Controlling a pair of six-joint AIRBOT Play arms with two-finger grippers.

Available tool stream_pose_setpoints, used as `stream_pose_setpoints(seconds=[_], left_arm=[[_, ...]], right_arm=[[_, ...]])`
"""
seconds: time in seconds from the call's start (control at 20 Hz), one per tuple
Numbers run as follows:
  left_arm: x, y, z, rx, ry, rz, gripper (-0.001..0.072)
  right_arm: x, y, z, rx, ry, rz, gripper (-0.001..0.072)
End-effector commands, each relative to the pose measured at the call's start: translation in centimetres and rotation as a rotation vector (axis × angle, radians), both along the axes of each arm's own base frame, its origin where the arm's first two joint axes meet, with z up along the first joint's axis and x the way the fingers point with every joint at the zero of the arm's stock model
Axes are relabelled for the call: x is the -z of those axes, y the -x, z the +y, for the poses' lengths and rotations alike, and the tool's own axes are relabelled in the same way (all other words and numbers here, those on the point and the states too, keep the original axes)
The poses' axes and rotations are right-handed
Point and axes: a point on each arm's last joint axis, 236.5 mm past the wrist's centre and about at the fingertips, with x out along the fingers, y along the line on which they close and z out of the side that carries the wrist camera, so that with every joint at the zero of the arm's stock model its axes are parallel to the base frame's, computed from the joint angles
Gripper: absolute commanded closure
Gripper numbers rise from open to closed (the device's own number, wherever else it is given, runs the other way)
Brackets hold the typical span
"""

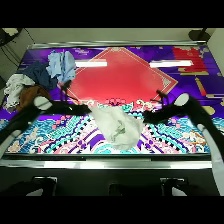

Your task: Fold the shirts.

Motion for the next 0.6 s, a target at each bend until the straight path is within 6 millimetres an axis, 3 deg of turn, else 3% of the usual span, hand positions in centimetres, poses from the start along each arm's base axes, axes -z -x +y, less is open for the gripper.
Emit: stream_pose_setpoints(seconds=[0.0, 0.05, 0.15, 0.25, 0.3, 0.4, 0.55], left_arm=[[-15.7, -1.7, 7.8, -0.217, -0.082, -0.378, 0.0678], [-21.1, -0.8, 10.3, -0.292, -0.076, -0.494, 0.0678], [-29.8, 2.3, 13.2, -0.393, -0.025, -0.694, 0.0678], [-36.4, 6.4, 14.2, -0.440, 0.039, -0.871, 0.0678], [-38.4, 8.2, 14.3, -0.445, 0.061, -0.933, 0.0678], [-40.7, 11.1, 14.7, -0.453, 0.067, -1.017, 0.0678], [-41.7, 13.3, 17.1, -0.518, -0.021, -1.085, 0.0678]], right_arm=[[-17.0, -5.2, -7.1, 0.127, 0.284, -0.521, 0.0673], [-22.9, -5.0, -8.7, 0.178, 0.337, -0.677, 0.0673], [-33.7, -2.6, -9.8, 0.244, 0.351, -0.965, 0.0673], [-40.1, 0.4, -9.5, 0.283, 0.309, -1.149, 0.0673], [-42.8, 2.1, -9.4, 0.307, 0.275, -1.233, 0.0673], [-45.6, 4.6, -9.6, 0.338, 0.258, -1.327, 0.0673], [-46.4, 6.9, -11.3, 0.363, 0.343, -1.352, 0.0673]])
